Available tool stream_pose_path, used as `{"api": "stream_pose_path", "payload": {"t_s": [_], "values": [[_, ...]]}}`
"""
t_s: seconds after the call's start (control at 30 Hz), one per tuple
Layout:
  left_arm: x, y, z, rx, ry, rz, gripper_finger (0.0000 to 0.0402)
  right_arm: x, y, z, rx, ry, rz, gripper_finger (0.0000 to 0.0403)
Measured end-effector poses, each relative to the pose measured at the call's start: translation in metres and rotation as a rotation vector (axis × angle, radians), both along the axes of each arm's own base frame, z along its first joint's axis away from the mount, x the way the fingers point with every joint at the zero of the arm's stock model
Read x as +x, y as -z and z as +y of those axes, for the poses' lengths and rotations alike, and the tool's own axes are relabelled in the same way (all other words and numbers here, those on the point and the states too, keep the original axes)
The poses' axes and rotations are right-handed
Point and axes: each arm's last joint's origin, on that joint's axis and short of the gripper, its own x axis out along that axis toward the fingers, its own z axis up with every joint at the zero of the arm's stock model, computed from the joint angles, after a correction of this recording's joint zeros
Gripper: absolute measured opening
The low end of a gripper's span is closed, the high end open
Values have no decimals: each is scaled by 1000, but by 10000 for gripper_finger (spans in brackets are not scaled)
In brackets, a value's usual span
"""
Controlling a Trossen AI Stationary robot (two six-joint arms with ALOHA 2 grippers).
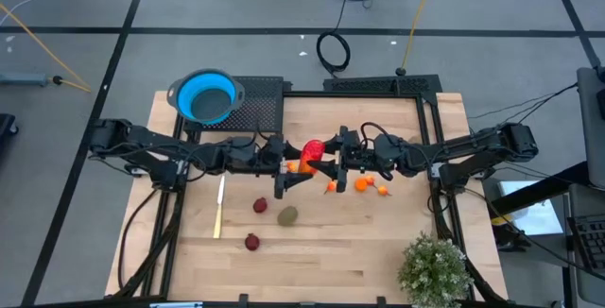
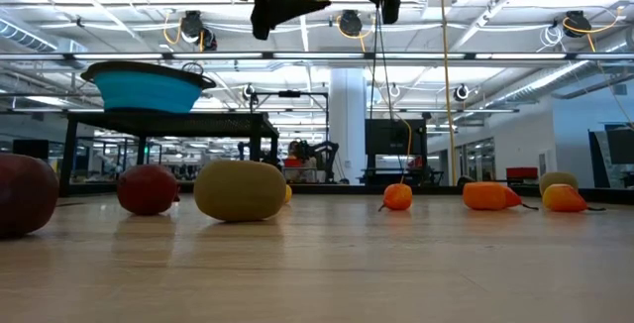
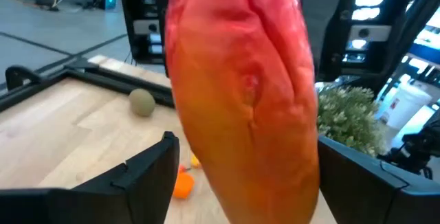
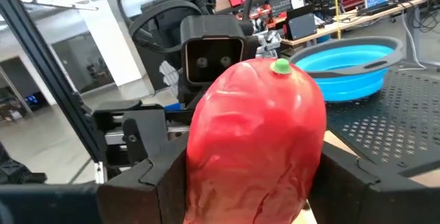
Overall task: Pick & Place Fruit
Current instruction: Put the mango into the blue strainer bowl on the shelf
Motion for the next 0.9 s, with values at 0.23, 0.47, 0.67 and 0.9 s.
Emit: {"api": "stream_pose_path", "payload": {"t_s": [0.23, 0.47, 0.67, 0.9], "values": [[0, 0, 0, -22, -2, 13, 244, 0, 1, 0, -1, 0, 8, 219], [0, 0, 0, -25, -4, 13, 180, 0, 1, 0, -1, 1, 13, 227], [0, 3, 0, -21, -7, 35, 193, 0, 6, 0, 38, -4, 64, 263], [-1, 7, 1, -39, -40, 81, 199, -4, 19, 0, 106, -1, 216, 301]]}}
